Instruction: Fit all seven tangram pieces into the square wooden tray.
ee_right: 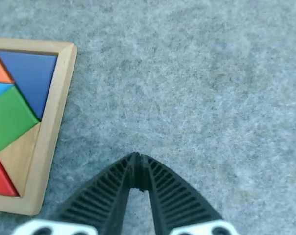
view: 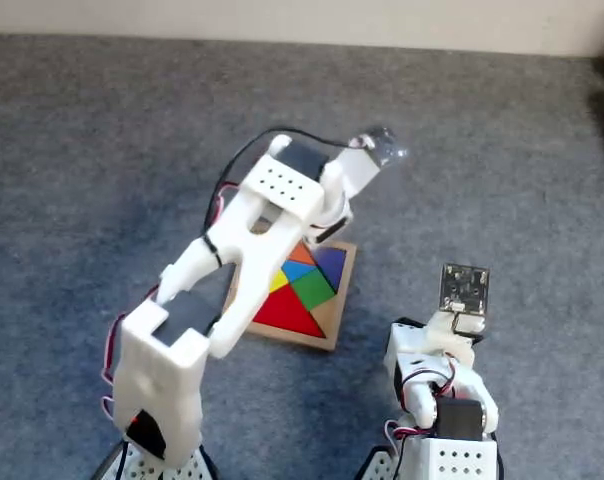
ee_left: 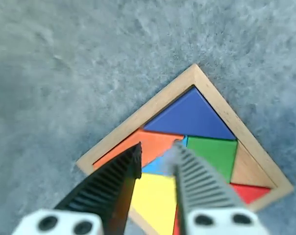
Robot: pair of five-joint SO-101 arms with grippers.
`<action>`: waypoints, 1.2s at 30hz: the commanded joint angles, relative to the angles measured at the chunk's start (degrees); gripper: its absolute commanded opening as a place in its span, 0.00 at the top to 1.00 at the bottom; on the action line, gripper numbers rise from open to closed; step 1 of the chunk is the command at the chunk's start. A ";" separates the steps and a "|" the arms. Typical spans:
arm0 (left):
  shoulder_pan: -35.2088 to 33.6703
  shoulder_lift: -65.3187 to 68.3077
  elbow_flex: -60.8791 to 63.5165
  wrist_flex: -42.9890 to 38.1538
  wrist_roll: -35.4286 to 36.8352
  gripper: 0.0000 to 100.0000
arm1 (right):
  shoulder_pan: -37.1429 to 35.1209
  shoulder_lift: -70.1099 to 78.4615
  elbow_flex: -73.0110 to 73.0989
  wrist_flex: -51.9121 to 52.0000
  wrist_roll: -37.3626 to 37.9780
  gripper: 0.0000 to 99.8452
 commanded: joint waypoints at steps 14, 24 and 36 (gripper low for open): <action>-4.26 -23.34 10.24 0.79 6.42 1.00 | 0.75 -0.31 7.69 -1.19 0.70 0.99; -8.48 -47.08 42.59 -18.46 6.42 1.00 | 0.75 -0.31 7.69 -1.19 0.62 0.99; -17.10 -68.26 69.49 -27.08 6.42 1.00 | 0.75 -0.31 7.69 -1.10 0.53 0.99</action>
